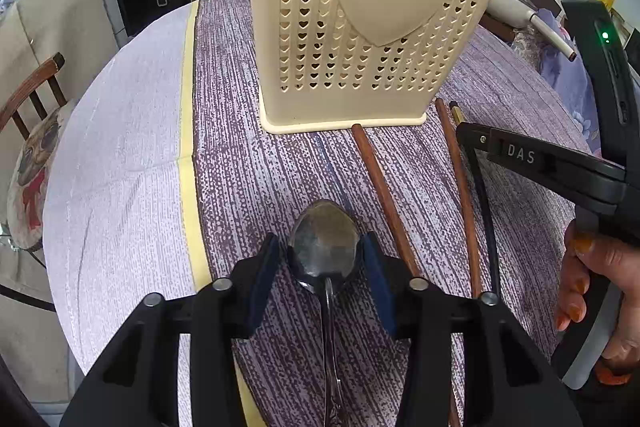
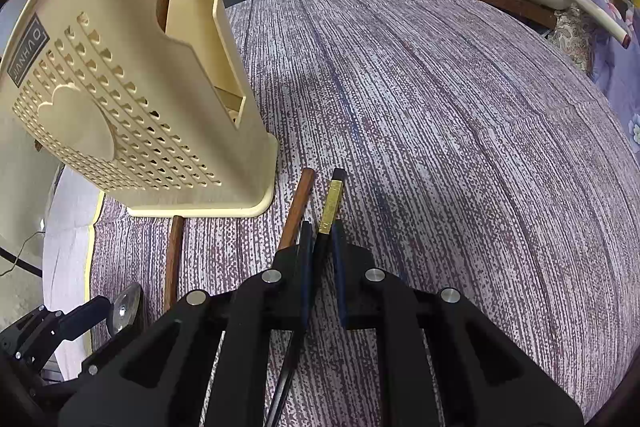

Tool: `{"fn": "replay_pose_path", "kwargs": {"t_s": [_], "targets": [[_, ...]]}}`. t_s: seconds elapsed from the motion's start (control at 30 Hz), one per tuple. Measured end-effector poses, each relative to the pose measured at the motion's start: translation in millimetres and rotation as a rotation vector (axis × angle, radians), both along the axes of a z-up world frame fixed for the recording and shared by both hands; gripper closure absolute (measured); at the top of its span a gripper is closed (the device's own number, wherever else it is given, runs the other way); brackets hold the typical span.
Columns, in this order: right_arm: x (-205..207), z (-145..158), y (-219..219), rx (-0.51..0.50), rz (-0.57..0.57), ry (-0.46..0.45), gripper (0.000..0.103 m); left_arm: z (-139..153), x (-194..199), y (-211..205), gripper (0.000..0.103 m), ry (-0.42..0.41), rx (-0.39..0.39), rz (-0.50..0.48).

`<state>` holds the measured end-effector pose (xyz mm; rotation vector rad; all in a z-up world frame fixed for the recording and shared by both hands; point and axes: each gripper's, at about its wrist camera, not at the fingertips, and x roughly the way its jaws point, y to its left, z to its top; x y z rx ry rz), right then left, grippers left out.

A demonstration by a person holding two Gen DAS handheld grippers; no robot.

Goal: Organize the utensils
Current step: 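Lift the steel spoon and black chopstick up above the cream holder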

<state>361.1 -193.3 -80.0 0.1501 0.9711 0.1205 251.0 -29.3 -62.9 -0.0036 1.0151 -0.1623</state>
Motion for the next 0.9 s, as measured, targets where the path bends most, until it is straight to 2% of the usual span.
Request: {"fn": "replay_pose_path", "kwargs": {"t_s": [0.03,0.27,0.4,0.53,0.9], "targets": [[0,0,-1,0.010,-0.003,-0.002,0.092,0,1,1,0.066,0.002,-0.002,0.000],[-1,-2,-14,0.119,-0.010,-0.004,0.094,1,3,2,0.067,0.005,-0.027,0.002],[-12,7,-24,0.154,-0.010,-0.058,0.094,5,2,5,0.067,-0.019,-0.066,0.007],[-30,28,-32,0.174,-0.003,-0.143,0.094,26,-8,7,0.067,-0.116,-0.105,0.009],[-94,97,-60,0.260,0.054,-0.357,0.095,90,-42,16,0.067,-0.388,-0.127,0.029]]}}
